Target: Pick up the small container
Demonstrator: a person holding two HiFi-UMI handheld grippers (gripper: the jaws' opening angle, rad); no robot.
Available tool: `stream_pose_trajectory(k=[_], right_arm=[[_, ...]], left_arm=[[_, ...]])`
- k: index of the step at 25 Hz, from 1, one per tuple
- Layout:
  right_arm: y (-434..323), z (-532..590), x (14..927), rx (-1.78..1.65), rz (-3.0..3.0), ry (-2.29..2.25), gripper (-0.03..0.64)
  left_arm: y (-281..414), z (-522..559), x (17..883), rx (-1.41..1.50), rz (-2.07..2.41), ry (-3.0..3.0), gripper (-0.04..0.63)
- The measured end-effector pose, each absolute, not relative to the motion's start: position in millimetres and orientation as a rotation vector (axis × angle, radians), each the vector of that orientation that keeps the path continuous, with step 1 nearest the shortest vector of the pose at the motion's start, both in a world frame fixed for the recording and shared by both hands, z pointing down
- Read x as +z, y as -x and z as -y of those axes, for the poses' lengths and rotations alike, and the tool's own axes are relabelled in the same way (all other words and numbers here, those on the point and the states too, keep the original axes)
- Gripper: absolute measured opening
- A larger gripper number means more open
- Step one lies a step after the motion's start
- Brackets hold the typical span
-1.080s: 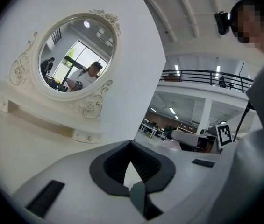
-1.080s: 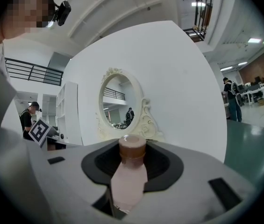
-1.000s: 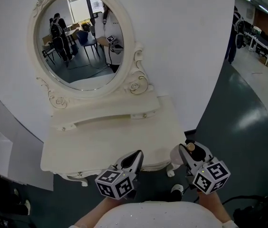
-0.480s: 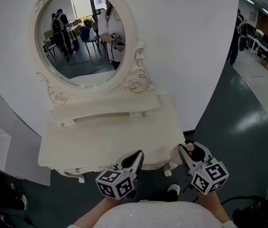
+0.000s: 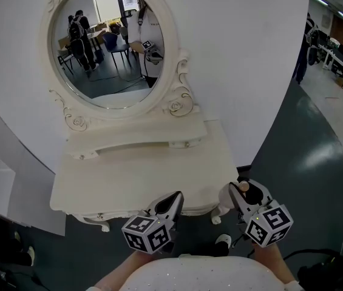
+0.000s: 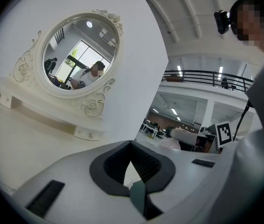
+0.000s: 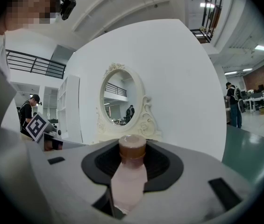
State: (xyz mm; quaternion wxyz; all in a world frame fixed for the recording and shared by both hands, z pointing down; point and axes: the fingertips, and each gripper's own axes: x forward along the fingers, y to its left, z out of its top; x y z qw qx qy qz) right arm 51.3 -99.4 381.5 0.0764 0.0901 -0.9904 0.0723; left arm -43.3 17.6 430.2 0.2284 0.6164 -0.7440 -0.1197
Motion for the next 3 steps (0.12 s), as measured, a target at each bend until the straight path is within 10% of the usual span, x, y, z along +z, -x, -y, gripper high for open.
stream_pose_trajectory(k=[3], right_arm=[[-49.5, 95.5, 382.6, 0.216, 2.969, -0.271, 0.127]], left_arm=[[45.2, -21.7, 431.6, -0.329, 2.048, -1.697, 0.002]])
